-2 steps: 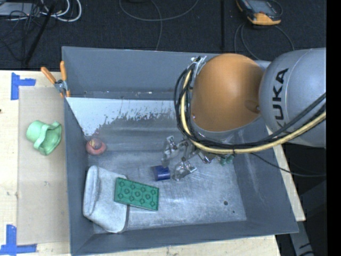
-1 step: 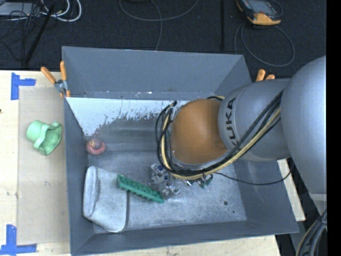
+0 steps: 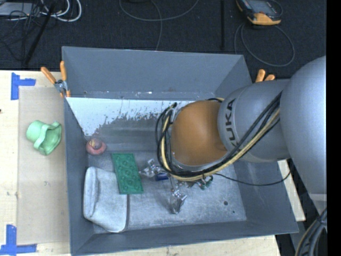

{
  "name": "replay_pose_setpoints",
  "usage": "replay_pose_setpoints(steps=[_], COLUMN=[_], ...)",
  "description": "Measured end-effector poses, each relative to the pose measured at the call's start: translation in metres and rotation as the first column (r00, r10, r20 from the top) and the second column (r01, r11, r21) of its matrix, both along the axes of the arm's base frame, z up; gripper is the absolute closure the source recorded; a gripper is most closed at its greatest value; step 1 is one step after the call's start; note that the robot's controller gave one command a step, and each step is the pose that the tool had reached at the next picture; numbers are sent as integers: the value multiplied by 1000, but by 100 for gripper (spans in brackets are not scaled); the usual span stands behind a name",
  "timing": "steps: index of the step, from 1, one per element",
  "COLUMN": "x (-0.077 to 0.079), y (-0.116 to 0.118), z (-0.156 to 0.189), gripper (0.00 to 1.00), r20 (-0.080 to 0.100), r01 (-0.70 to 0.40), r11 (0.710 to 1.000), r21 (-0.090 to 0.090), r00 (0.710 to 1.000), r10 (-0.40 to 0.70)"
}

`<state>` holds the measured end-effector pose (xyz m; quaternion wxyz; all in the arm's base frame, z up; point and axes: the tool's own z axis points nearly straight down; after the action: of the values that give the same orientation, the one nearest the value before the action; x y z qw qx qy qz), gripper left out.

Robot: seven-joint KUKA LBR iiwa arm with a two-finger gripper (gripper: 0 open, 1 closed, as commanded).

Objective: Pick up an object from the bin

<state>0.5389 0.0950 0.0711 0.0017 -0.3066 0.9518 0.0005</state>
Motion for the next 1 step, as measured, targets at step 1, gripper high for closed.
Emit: replay_pose_setpoints(steps=[1], x=[-9], y=[-97], z=[54], gripper=[0], r20=[-1], r01=[-115], r11=[993], r21=[-5], r00=[993], r10=[115])
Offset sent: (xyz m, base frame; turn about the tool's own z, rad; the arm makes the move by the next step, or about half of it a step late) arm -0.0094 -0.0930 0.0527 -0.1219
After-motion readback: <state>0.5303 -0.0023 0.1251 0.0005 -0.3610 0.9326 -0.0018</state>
